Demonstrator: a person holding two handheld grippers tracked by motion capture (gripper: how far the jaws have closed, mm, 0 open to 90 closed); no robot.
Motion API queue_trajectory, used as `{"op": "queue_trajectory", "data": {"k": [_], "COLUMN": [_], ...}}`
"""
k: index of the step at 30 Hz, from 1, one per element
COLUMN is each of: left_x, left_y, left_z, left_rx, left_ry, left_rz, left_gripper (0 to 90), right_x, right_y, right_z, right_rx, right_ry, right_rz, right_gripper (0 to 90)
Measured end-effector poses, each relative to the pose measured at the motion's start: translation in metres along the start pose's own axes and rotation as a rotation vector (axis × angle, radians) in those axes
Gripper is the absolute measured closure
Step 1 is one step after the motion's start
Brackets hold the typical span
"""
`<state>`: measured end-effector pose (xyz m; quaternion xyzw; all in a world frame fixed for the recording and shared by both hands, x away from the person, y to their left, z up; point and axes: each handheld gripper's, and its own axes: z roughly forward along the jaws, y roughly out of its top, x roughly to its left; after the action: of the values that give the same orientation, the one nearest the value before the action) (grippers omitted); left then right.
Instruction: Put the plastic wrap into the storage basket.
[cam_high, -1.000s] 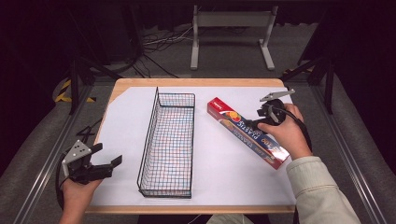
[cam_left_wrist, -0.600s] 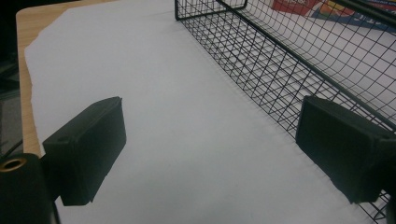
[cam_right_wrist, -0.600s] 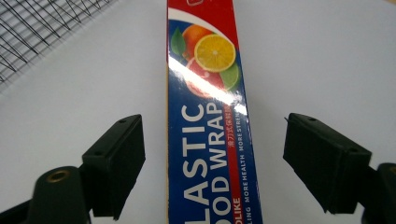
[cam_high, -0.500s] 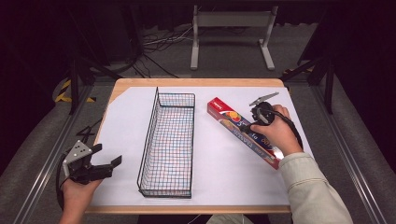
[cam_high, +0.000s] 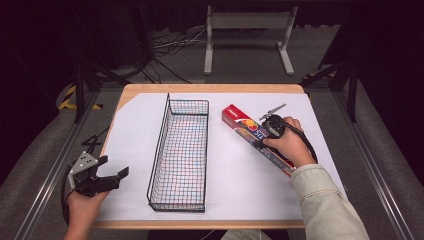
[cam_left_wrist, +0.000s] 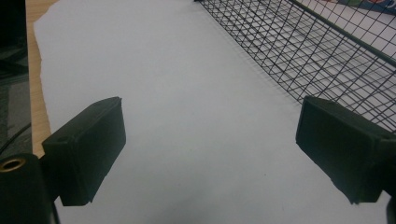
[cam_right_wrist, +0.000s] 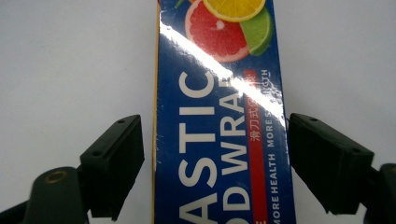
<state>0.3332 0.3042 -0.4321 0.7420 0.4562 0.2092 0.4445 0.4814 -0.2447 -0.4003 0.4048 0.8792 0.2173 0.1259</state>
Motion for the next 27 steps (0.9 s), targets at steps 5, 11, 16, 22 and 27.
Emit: {"op": "queue_trajectory", "data": {"k": [5,11,16,22,27], "left_x": [0.0,-0.003,-0.003,-0.002,-0.002], "left_y": [-0.008,-0.013,-0.015,-0.017,-0.017], "left_z": [0.01,0.02,0.023,0.021,0.021], "left_rx": [-0.011,-0.008,-0.007,-0.03,-0.031], "left_ry": [-0.002,-0.014,-0.019,-0.023,-0.023], "left_rz": [0.01,0.052,0.056,0.052,0.053], "left_gripper": [8.3,7.8,7.6,7.6,7.6], "right_x": [-0.001,-0.001,0.0,0.003,0.007], "right_y": [0.0,0.001,0.003,0.006,0.009], "right_z": [0.008,0.011,0.011,0.009,0.008], "right_rx": [0.043,0.056,0.086,0.113,0.131], "right_ry": [-0.006,-0.003,0.004,-0.014,-0.011], "right_rz": [0.01,-0.007,0.002,0.008,0.039], "right_gripper": [22.5,29.3,36.0,38.7,39.4]}}
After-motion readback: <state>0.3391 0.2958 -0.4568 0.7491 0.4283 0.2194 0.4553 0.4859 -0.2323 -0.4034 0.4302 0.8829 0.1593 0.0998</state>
